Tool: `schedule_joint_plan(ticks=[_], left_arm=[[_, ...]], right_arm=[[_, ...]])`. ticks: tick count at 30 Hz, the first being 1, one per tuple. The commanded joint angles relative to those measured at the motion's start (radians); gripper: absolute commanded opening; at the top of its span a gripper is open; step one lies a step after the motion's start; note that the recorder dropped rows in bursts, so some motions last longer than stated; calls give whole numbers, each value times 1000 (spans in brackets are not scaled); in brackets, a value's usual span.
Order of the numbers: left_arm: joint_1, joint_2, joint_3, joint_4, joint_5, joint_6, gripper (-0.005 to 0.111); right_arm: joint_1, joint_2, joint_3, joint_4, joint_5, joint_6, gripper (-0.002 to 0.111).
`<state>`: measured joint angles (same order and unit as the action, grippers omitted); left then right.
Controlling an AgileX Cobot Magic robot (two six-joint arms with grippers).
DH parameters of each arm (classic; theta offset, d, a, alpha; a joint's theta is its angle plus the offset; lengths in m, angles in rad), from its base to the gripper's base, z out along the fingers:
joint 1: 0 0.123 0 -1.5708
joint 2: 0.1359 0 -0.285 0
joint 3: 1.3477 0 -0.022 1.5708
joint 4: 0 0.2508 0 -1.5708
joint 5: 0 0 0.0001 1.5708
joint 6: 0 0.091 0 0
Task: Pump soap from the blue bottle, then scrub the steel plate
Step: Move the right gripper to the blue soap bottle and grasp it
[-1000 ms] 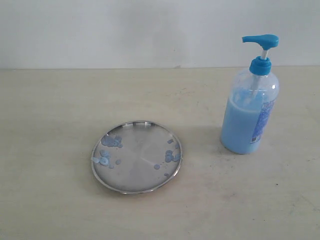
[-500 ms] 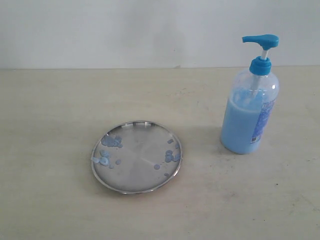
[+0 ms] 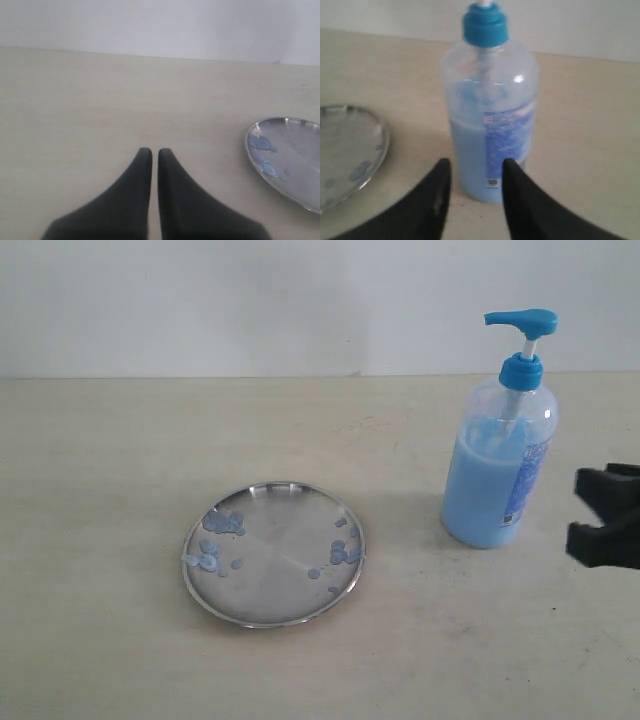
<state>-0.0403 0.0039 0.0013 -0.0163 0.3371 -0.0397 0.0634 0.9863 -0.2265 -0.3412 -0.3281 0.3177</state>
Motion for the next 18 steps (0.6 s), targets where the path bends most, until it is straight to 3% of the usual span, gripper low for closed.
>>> schedule_joint_plan(ticks=[1,2,4,7,18], left_arm=[[-4,-4,-1,-2,-13,4,4],[-4,-4,-1,-2,-13,4,4],[-4,-4,-1,-2,-13,4,4],[-4,-4,-1,-2,-7,4,4],[-4,-4,-1,-2,-7,4,4]], right_arm=[[39,235,-6,-189,-242,-46,97],[39,284,-6,-187,-287,-64,104],[39,427,-6,-160,-411,-64,104],[39,521,-6,-66,-392,-84,104],[39,534,-6,233,-501,-270,104]])
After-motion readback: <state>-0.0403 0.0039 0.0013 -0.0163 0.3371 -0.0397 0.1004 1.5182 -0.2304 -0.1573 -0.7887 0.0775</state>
